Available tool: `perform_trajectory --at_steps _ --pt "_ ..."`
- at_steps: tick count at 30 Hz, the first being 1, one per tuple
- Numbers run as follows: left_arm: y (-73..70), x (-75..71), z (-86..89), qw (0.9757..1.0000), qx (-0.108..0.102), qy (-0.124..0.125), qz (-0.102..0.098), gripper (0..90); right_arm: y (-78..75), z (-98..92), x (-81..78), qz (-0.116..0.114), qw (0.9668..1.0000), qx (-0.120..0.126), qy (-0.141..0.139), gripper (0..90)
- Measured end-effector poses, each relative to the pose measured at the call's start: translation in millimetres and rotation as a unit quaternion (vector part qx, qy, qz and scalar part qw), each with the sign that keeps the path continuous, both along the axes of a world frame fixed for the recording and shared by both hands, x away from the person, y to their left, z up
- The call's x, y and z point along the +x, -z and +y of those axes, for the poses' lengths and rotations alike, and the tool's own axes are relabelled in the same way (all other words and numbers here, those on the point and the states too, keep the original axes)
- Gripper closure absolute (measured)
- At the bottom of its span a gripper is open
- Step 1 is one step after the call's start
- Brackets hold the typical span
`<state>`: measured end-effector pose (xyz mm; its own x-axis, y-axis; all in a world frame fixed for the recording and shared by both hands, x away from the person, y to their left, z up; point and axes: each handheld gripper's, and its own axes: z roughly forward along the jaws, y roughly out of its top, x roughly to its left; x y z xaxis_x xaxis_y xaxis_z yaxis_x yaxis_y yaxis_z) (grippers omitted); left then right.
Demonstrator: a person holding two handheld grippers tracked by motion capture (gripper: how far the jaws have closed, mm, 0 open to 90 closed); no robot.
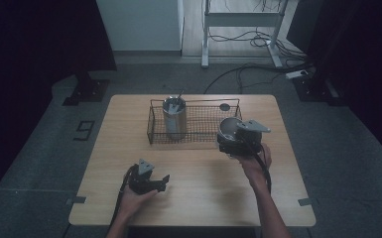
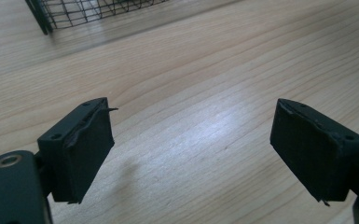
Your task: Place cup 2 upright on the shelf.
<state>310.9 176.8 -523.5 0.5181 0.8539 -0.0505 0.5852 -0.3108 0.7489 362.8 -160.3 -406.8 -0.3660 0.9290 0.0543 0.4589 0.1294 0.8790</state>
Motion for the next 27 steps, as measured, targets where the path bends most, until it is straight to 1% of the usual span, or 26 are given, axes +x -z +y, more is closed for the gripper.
perform_trajectory --at_steps 3,5,11,14,15,16,19,21,23,27 --pt "1.1 0.4 -0.2 1.0 0.001 0.0 0.002 13.2 -1.7 1.4 3.0 0.0 1.0 -0.002 -0.001 7.4" --pt "3.4 1.4 0.5 1.0 0.002 0.0 0.006 13.1 -4.5 3.4 7.6 -0.001 1.0 -0.003 -0.001 7.4" --pt "3.4 1.9 1.9 1.0 0.001 -0.001 0.008 13.2 -9.3 10.7 19.1 0.002 0.9999 -0.006 -0.008 7.4" --pt "3.4 1.6 1.5 1.0 0.001 0.001 0.01 13.3 -10.9 13.6 24.5 0.0 1.0 -0.006 -0.006 7.4" --pt "3.4 1.6 1.5 1.0 0.001 0.001 0.01 13.2 -10.9 13.6 24.5 0.0 1.0 -0.006 -0.006 7.4" --pt "3.7 1.6 1.0 0.9999 0.0 0.002 0.01 13.3 -11.7 14.6 28.2 0.001 0.9999 -0.009 -0.006 7.4" --pt "4.6 1.7 0.2 0.9999 0.001 0.003 0.011 13.4 -13.0 15.3 32.8 0.003 0.9999 -0.01 -0.004 7.4" --pt "4.9 1.6 -0.1 0.9999 0.002 0.003 0.012 13.5 -13.5 15.1 34.5 0.005 1.0 -0.007 -0.003 7.4" --pt "5.6 1.5 -1.1 0.9999 0.003 0.004 0.012 13.5 -14.8 14.8 39.8 0.01 0.9999 -0.001 -0.003 7.4" --pt "6.2 1.8 -2.0 0.9999 0.003 0.005 0.014 13.5 -20.0 16.0 47.5 0.01 0.9999 -0.005 -0.005 7.4"
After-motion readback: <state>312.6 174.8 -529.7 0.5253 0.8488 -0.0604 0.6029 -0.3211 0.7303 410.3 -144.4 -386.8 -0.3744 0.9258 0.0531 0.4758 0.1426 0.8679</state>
